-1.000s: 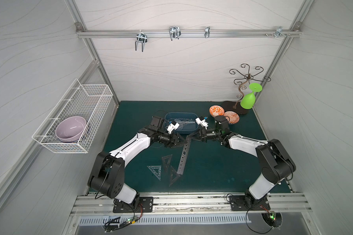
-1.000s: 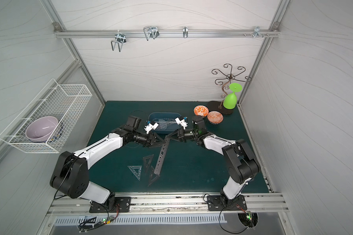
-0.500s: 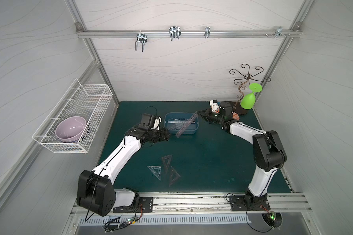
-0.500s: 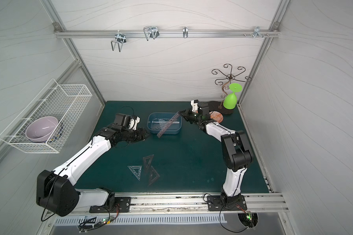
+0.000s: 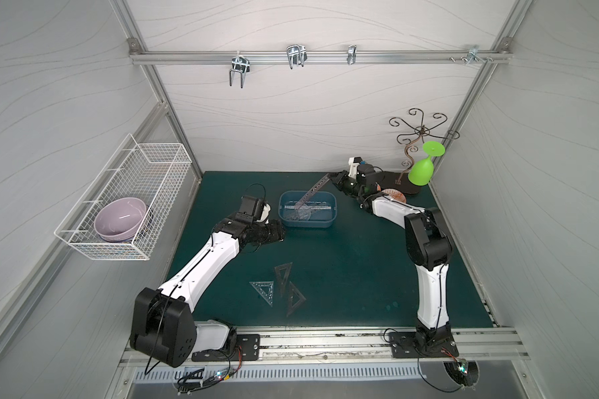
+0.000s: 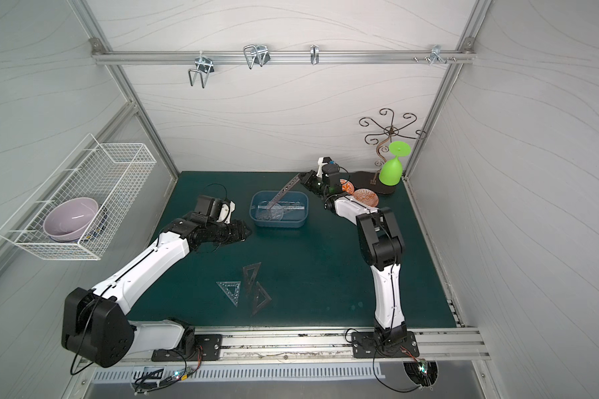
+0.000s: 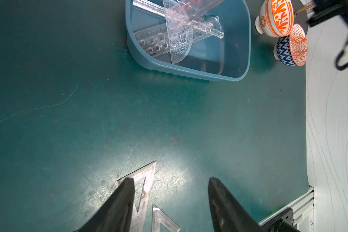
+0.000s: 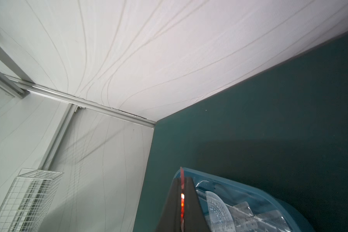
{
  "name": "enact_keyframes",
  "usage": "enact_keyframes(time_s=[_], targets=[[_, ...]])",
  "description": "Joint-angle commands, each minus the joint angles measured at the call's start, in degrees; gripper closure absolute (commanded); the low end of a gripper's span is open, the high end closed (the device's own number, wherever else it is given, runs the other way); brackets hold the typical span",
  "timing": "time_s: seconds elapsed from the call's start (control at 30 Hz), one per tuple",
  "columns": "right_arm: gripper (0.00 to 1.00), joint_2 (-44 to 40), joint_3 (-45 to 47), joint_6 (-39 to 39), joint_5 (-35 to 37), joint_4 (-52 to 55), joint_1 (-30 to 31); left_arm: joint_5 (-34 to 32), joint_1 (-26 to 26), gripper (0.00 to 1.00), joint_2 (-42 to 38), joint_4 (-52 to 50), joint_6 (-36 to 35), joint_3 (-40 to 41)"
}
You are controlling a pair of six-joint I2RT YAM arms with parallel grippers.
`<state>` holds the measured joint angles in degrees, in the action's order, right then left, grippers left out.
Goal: Put the scattered rulers into the storage box
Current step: Place the ruler in the storage box.
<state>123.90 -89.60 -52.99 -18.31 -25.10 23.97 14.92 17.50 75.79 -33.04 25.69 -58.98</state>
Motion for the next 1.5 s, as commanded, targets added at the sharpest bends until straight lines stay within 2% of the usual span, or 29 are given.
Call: enact_keyframes(time_s=[0.0,0.27,0.6,1.03,1.27,1.47], targets=[[1.0,1.62,-2.61,-0.33,-0.57,-2.67,1.9,-1.01,-0.36,0.37,-0.53,0.58,-0.42,-0.01],[1.0,4.39,-3.28,0.65,0.33,-3.2,5.07,-1.47,-0.36,0.37,-0.82,0.25,-0.82,0.09],[1.0,5.23,-1.91,2.19,1.2,-2.47,6.2,-1.14,-0.53,0.37,-0.73,0.08,-1.26,-0.05],[0.76,3.28,0.64,6.47,1.77,-2.24,5.05,1.41,-1.85,0.37,-0.29,1.47,-0.64,0.0],[0.71,1.31,2.76,8.16,3.0,-2.47,3.68,1.86,-2.18,0.36,-0.03,1.88,-0.29,-0.05],[0.7,0.74,4.08,8.25,3.36,-3.19,2.93,2.39,-2.56,0.36,0.24,2.1,-0.2,-0.08]])
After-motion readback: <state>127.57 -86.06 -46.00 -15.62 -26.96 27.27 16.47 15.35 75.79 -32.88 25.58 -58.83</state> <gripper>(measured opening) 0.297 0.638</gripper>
